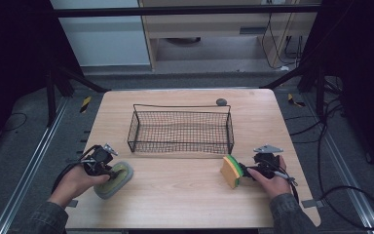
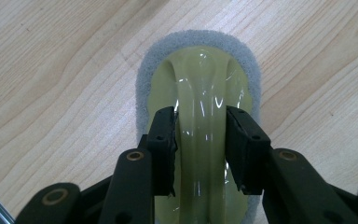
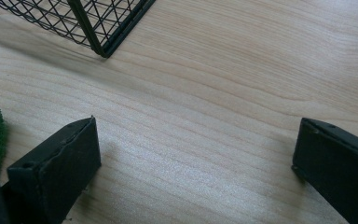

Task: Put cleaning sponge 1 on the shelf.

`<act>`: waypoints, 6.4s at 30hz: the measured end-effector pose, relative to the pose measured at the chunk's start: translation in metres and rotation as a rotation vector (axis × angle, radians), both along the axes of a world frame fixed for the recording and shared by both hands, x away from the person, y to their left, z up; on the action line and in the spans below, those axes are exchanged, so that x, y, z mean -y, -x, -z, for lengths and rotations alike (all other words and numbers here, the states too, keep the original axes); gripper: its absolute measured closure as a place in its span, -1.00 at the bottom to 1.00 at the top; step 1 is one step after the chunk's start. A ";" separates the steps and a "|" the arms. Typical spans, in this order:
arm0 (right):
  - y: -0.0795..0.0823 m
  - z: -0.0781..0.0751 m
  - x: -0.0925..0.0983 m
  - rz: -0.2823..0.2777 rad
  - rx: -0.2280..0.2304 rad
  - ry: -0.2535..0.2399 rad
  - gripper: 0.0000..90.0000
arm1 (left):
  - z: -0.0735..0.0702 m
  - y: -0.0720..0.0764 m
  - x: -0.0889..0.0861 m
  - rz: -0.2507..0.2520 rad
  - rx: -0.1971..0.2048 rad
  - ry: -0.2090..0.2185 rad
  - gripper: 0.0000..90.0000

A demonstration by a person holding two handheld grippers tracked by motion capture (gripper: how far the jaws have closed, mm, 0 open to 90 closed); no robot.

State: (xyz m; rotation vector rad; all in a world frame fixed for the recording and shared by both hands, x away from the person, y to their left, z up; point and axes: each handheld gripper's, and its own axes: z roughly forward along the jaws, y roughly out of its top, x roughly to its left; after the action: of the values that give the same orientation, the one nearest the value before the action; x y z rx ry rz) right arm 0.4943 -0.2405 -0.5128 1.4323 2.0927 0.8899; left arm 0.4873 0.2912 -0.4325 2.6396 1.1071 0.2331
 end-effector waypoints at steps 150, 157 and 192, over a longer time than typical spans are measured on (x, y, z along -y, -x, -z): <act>-0.002 0.000 0.001 -0.029 -0.001 0.003 -0.98 | -0.115 -0.115 0.114 0.569 0.464 -0.227 0.57; -0.002 0.000 0.001 -0.028 -0.002 0.005 -0.98 | -0.106 -0.118 0.112 0.609 0.439 -0.223 0.57; -0.002 0.000 0.001 -0.029 -0.001 0.003 -0.98 | -0.060 -0.127 0.117 0.645 0.345 -0.231 0.57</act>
State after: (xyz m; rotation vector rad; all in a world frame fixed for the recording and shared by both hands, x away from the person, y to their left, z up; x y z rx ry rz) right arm 0.4959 -0.2419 -0.5129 1.4047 2.1200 0.8962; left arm 0.6147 0.1741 -0.3723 2.8376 0.1053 0.6712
